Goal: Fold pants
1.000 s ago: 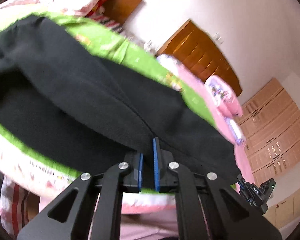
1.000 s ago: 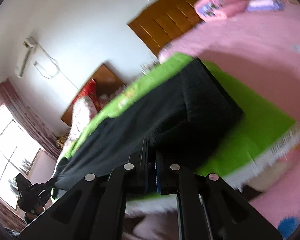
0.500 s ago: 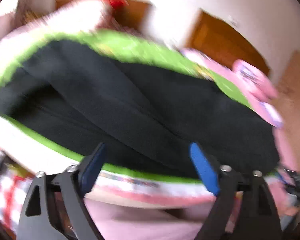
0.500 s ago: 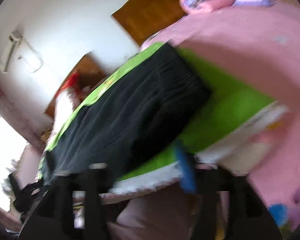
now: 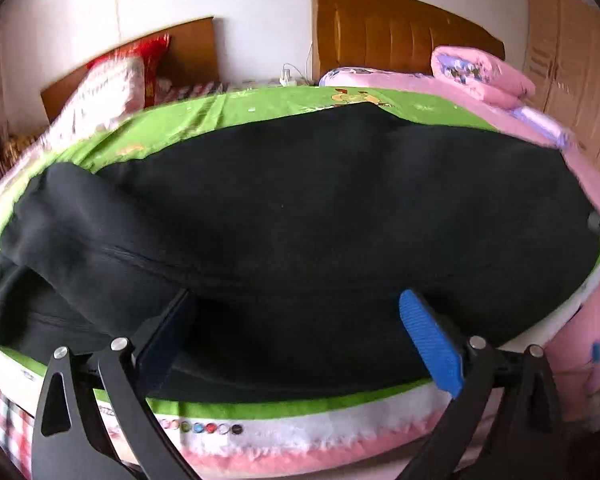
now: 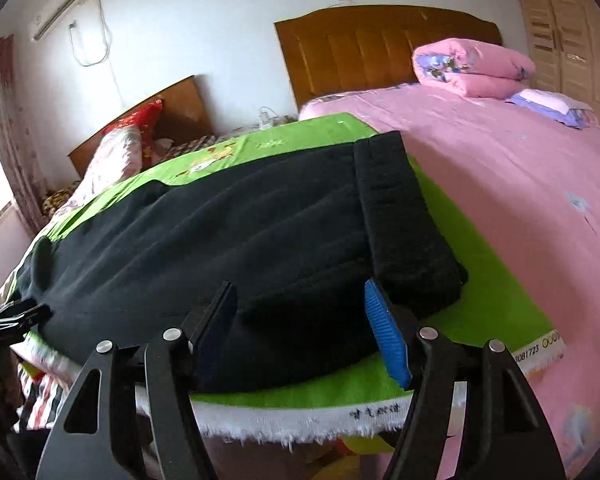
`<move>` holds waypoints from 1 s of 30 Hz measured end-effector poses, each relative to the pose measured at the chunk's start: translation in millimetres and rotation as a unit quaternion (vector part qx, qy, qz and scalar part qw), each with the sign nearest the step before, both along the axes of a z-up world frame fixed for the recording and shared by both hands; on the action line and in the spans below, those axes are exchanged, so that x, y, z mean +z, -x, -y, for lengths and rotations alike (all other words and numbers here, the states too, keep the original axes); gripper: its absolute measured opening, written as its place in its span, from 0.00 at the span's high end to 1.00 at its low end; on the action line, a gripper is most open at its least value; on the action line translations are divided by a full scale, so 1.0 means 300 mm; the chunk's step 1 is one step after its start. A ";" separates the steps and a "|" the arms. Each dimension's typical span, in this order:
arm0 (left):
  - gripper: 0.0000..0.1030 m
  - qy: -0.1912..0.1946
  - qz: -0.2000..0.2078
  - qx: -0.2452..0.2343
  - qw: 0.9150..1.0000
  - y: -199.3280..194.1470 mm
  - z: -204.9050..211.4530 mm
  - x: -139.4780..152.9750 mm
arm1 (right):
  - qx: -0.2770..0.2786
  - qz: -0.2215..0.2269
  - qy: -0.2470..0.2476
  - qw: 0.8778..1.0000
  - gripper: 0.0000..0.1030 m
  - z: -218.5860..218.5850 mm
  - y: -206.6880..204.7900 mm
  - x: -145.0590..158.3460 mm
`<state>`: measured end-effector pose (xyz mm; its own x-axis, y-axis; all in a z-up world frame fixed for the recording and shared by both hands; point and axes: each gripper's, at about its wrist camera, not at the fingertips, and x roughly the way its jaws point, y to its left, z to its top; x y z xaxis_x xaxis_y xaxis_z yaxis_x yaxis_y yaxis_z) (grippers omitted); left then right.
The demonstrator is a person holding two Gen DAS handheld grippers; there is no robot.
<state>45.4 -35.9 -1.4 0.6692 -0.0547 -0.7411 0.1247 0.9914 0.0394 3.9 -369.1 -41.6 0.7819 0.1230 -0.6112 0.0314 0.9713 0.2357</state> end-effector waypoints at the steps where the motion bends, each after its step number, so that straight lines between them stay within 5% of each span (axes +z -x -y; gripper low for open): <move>1: 0.02 0.010 0.001 -0.003 1.000 0.007 -0.007 0.006 | -0.008 -0.005 0.001 1.000 0.40 -0.008 -0.010 0.013; 4: 0.02 0.045 0.005 0.005 0.999 0.027 -0.052 0.031 | -0.032 0.016 0.041 0.999 0.36 -0.086 -0.023 0.106; 7: 0.02 0.083 0.013 0.018 0.996 0.042 -0.111 0.056 | 0.038 0.035 0.049 0.997 0.27 -0.211 -0.071 0.145; 11: 0.02 0.106 0.017 0.047 0.993 0.069 -0.243 0.073 | 0.061 -0.060 0.078 0.993 0.20 -0.305 -0.194 0.005; 15: 0.02 0.079 0.049 0.132 0.987 0.145 -0.504 0.124 | 0.041 -0.056 0.096 0.993 0.21 -0.324 -0.182 0.026; 17: 0.02 0.082 0.064 0.196 0.975 0.176 -0.680 0.145 | 0.032 -0.038 0.117 0.992 0.21 -0.373 -0.183 0.093; 21: 0.02 0.175 0.073 0.346 0.919 0.283 -1.046 0.136 | 0.161 0.030 0.092 0.982 0.21 -0.601 -0.201 0.230; 23: 0.02 0.233 0.074 0.393 0.887 0.351 -1.171 0.104 | 0.271 0.044 0.086 0.958 0.21 -0.813 -0.241 0.279; 25: 0.02 0.259 0.074 0.411 0.871 0.388 -1.223 0.078 | 0.380 0.045 0.081 0.920 0.21 -1.058 -0.283 0.312; 30: 0.02 0.244 0.055 0.419 0.873 0.398 -1.223 0.041 | 0.552 0.013 0.097 0.828 0.24 -1.629 -0.377 0.313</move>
